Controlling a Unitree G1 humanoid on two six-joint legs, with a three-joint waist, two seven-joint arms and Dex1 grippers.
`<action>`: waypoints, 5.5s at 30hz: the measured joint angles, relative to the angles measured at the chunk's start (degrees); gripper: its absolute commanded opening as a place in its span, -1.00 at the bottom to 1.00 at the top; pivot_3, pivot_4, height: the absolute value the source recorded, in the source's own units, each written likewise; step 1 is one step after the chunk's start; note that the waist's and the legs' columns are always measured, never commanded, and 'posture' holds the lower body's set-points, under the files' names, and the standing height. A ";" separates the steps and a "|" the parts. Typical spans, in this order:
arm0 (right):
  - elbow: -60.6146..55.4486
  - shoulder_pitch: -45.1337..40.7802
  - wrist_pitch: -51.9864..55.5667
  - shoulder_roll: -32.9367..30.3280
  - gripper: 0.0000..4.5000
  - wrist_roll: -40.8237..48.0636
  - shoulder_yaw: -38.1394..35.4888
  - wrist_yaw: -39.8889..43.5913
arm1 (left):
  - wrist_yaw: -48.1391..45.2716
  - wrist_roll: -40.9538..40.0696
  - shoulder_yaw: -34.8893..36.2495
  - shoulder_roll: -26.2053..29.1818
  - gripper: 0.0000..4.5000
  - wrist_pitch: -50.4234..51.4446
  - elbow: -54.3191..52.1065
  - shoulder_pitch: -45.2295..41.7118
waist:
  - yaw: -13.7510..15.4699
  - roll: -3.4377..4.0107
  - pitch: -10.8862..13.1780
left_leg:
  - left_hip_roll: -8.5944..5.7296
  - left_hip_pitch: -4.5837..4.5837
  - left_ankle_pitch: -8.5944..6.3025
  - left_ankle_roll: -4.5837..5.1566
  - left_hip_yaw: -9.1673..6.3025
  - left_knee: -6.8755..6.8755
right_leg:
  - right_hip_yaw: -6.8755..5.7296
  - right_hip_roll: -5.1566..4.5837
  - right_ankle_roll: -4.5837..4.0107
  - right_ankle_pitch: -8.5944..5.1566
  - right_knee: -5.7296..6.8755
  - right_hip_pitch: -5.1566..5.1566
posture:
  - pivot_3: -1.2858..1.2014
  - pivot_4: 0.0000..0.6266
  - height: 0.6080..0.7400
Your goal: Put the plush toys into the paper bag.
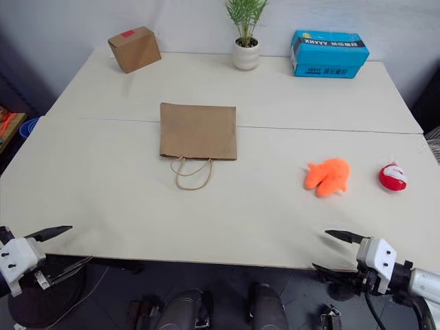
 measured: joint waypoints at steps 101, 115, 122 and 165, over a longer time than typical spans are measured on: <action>-28.25 1.97 27.57 18.29 0.99 4.39 -8.13 -20.03 | -3.33 -19.71 -29.99 -18.23 -1.00 43.60 6.96 -73.60 | 0.45 0.05 -0.03 | 0.29 0.22 0.16 -0.01 1.23 0.83 | 1.25 1.04 0.25 0.12 0.81 -0.21 | 0.03 -0.52 1.00; -16.67 -15.98 40.46 8.26 0.99 1.42 -8.41 -33.55 | -9.87 -15.97 -33.24 -14.08 -1.00 39.66 8.75 -73.87 | -0.58 0.09 -0.02 | 0.55 0.30 0.13 -0.33 1.18 0.92 | 1.34 0.94 -0.13 -0.08 1.20 -0.34 | 0.03 -0.52 1.00; 6.55 -39.15 48.84 4.36 0.72 -3.82 2.66 -34.72 | -9.42 -15.88 -32.66 -12.43 -1.00 40.31 7.96 -73.67 | -0.40 0.04 0.02 | 0.51 0.09 0.19 -0.26 1.14 0.95 | 1.20 0.97 -0.12 -0.09 1.23 -0.42 | 0.03 -0.52 1.00; 4.82 -59.45 52.05 36.06 0.15 -6.78 32.77 -36.51 | -9.82 -20.49 -32.08 -16.87 -1.00 44.98 6.99 -75.54 | -1.59 0.00 0.02 | 0.35 -0.74 0.33 -0.20 1.09 1.06 | 1.18 1.05 -0.01 -0.03 1.43 -1.22 | 0.03 -0.52 1.00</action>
